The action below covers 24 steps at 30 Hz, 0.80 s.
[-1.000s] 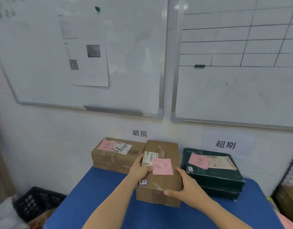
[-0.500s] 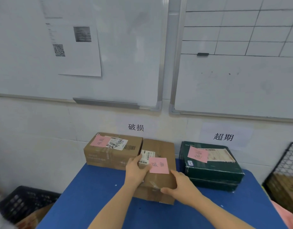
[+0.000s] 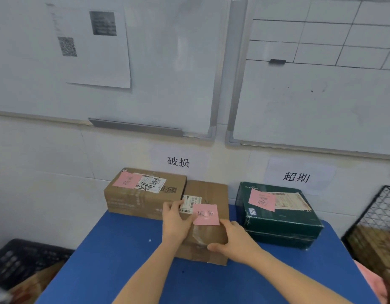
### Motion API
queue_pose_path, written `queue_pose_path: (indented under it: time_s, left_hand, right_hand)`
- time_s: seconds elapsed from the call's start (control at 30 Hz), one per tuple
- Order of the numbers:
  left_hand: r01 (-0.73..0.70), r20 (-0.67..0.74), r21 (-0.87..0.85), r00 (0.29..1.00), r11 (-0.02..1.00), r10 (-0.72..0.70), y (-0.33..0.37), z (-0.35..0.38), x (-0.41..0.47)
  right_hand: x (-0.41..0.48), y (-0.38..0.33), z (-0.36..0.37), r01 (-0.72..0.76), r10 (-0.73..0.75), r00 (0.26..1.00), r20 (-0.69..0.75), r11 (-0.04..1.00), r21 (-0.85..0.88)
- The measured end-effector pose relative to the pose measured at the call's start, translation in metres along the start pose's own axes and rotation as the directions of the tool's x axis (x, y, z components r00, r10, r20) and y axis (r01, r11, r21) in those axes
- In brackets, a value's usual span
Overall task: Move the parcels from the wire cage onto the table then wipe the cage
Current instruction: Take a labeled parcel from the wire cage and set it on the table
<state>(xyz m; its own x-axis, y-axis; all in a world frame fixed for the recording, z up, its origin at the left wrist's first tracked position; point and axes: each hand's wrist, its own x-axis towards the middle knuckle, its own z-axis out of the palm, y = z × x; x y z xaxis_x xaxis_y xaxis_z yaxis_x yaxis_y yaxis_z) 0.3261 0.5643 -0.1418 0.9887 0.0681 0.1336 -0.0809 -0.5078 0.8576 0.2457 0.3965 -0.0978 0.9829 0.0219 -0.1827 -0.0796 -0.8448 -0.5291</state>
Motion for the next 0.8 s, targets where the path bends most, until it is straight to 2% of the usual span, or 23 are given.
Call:
queue_pose_path:
  time_s: [0.1, 0.17, 0.27, 0.33, 0.4, 0.5, 0.6, 0.8]
  left_hand:
    - [0.006, 0.000, -0.031, 1.000, 0.999, -0.006, 0.001, 0.000, 0.001]
    - [-0.037, -0.022, 0.027, 0.999, 0.999, 0.038, 0.005, -0.003, 0.000]
    - [-0.196, -0.066, 0.190, 0.975, 0.962, 0.212, 0.019, -0.015, 0.006]
    - [-0.318, -0.065, 0.304, 0.934, 0.898, 0.352, 0.033, -0.025, 0.016]
    - [-0.387, -0.009, 0.382, 0.906, 0.839, 0.422, 0.050, -0.032, 0.027]
    - [-0.444, 0.113, 0.422, 0.891, 0.790, 0.440, 0.082, -0.034, 0.037]
    - [-0.494, 0.207, 0.389, 0.869, 0.777, 0.449, 0.116, -0.027, 0.034]
    - [-0.561, 0.324, 0.317, 0.822, 0.765, 0.468, 0.178, 0.013, 0.002]
  right_hand:
    - [0.002, 0.002, -0.003, 0.000, 0.000, 1.000, 0.010, 1.000, -0.004]
    - [0.001, 0.000, -0.007, 0.005, -0.005, 1.000, -0.004, 1.000, 0.007]
    - [0.000, -0.005, -0.016, 0.042, -0.045, 0.995, -0.093, 0.999, -0.033]
    - [0.000, -0.008, -0.024, 0.080, -0.094, 0.984, -0.152, 0.992, -0.095]
    - [-0.001, -0.011, -0.032, 0.126, -0.152, 0.975, -0.162, 0.978, -0.164]
    - [-0.009, -0.013, -0.049, 0.190, -0.227, 0.963, -0.147, 0.954, -0.230]
    - [-0.023, -0.007, -0.070, 0.227, -0.279, 0.945, -0.169, 0.934, -0.275]
    - [-0.063, 0.025, -0.117, 0.189, -0.272, 0.930, -0.247, 0.931, -0.312]
